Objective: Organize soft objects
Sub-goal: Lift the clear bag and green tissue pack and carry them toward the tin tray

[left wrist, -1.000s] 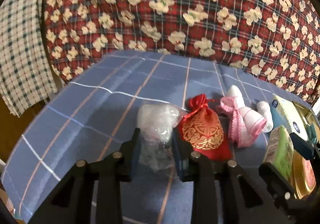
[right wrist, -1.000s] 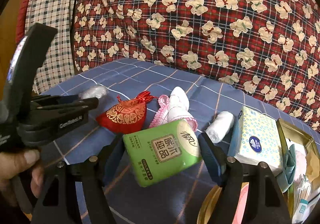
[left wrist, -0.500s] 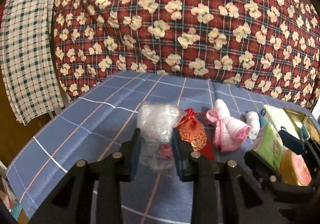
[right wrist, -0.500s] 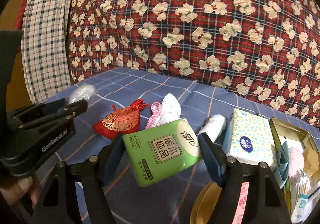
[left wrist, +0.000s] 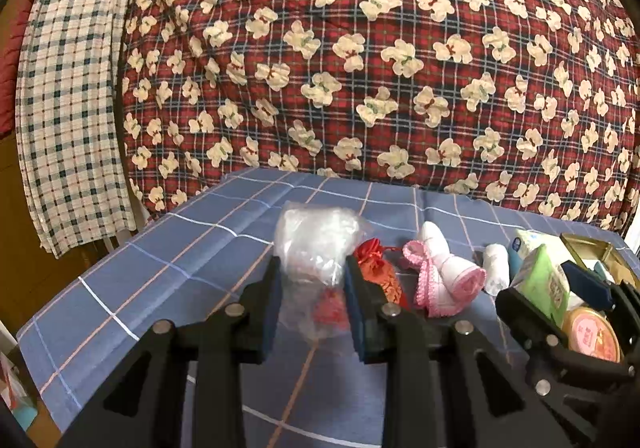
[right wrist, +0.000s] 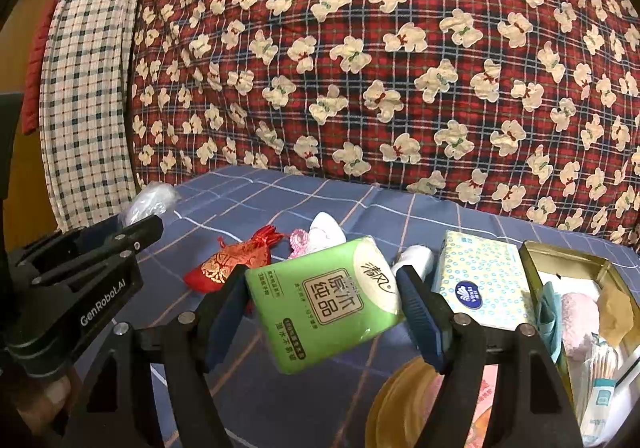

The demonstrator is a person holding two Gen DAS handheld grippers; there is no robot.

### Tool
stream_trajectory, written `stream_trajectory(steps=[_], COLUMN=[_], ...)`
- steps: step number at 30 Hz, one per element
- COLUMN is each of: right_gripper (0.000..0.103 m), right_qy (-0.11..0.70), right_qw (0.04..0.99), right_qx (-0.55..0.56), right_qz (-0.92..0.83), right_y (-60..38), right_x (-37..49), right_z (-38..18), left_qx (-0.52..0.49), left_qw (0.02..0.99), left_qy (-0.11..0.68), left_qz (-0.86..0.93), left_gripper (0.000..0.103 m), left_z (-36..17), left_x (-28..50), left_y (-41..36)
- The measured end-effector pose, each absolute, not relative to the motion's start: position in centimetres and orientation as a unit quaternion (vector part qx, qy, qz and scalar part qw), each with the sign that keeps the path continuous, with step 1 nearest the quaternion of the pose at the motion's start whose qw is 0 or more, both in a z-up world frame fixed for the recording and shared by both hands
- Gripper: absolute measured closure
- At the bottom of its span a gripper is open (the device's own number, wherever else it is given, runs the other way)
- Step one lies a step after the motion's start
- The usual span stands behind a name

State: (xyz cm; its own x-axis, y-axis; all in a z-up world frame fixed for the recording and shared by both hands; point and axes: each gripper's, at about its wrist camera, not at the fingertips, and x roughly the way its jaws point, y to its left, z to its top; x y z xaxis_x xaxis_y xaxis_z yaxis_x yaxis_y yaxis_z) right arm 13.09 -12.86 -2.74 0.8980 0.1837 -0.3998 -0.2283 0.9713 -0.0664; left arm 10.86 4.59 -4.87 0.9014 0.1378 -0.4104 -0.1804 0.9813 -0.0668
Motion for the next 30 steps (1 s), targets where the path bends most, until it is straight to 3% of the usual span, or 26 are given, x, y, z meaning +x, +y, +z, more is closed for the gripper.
stream_trajectory(steps=[30], right_gripper=[0.027], right_qy=[0.155], right_qw=[0.984], right_qx=[-0.063], right_qz=[0.061], right_y=[-14.4], right_x=[12.3], right_z=[-2.0], left_qx=[-0.046], left_qw=[0.978], left_qy=[0.195], left_qz=[0.055], left_gripper=[0.075], left_z=[-4.6], left_x=[11.0], left_y=[1.4])
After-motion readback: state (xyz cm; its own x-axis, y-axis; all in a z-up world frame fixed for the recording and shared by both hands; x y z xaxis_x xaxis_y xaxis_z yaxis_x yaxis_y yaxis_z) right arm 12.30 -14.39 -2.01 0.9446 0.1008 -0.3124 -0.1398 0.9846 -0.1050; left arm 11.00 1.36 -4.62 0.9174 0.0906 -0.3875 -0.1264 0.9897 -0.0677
